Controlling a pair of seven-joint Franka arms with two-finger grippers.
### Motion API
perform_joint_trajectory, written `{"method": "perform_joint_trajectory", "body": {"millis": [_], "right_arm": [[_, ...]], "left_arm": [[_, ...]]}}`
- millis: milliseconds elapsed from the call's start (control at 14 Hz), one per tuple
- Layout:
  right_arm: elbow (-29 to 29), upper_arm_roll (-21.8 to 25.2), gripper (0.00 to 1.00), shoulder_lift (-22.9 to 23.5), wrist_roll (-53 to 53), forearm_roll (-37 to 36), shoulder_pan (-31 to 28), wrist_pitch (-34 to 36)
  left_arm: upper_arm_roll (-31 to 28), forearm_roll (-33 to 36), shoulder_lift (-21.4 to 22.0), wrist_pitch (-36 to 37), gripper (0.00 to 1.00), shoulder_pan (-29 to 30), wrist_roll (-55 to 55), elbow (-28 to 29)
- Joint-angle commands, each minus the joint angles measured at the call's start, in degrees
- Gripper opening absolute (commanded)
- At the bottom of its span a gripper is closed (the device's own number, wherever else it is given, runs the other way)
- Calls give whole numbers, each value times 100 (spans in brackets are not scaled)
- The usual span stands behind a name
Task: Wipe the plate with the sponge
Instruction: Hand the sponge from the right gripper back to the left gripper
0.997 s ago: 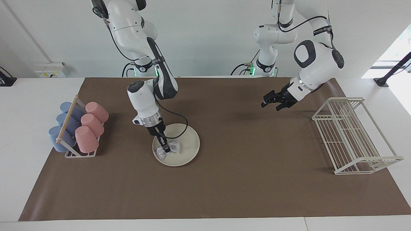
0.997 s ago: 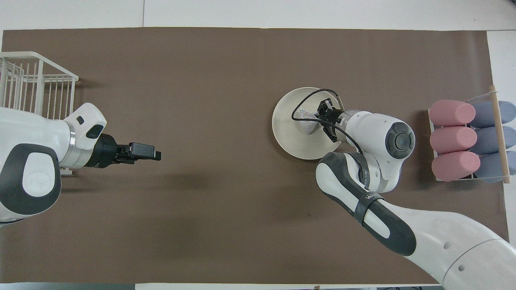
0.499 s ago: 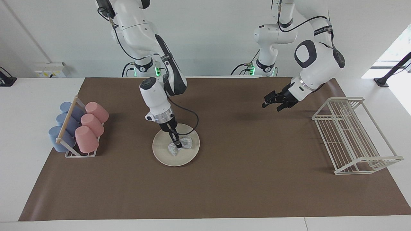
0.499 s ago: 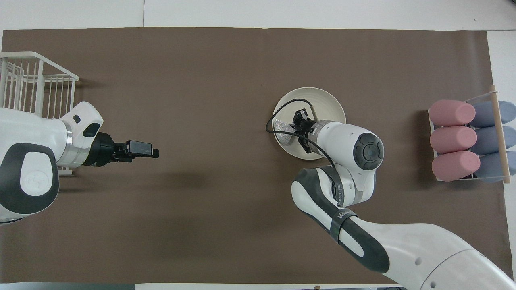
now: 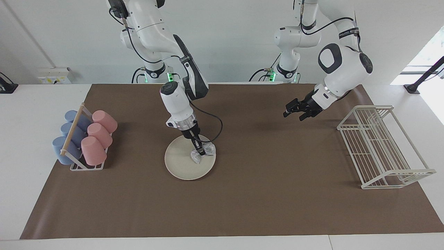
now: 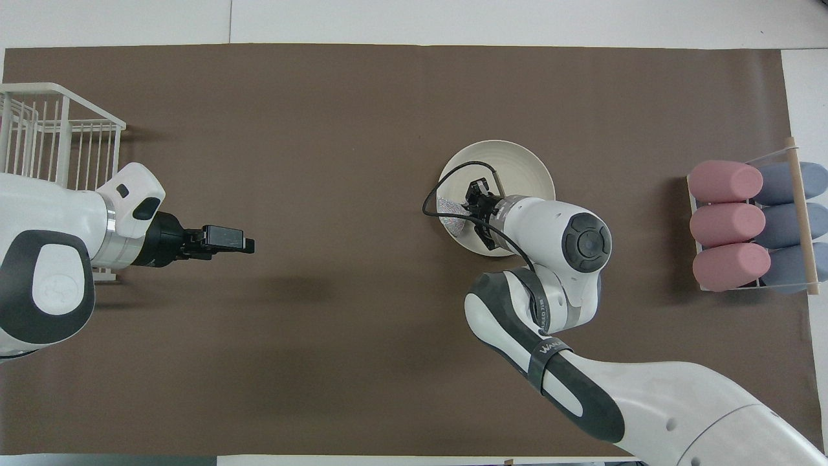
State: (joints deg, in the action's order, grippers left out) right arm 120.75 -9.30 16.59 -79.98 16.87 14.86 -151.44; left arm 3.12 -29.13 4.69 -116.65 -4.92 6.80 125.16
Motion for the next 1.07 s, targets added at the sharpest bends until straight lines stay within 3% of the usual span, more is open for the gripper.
{"method": "perform_joint_trajectory", "body": {"millis": [0, 285, 499, 855, 997], "right_arm": [[-270, -10, 0, -769, 17, -34, -299, 1411], [-1297, -10, 0, -1587, -236, -561, -554, 3679], [-1755, -10, 0, -2089, -352, -562, -757, 4761], [-2257, -133, 0, -2345, -1755, -780, -643, 5598], [-2240, -195, 0, -2345, -2397, -904, -267, 5538]], "left_arm": [[49, 136, -21, -51, 100, 53, -117, -53], [57, 5, -64, -8, 100, 96, -344, -210], [58, -1572, -214, 273, 100, 88, -592, -553], [84, -3333, -127, 748, 100, 18, -671, -616], [93, -3896, -100, 915, 100, -18, -680, -616]]}}
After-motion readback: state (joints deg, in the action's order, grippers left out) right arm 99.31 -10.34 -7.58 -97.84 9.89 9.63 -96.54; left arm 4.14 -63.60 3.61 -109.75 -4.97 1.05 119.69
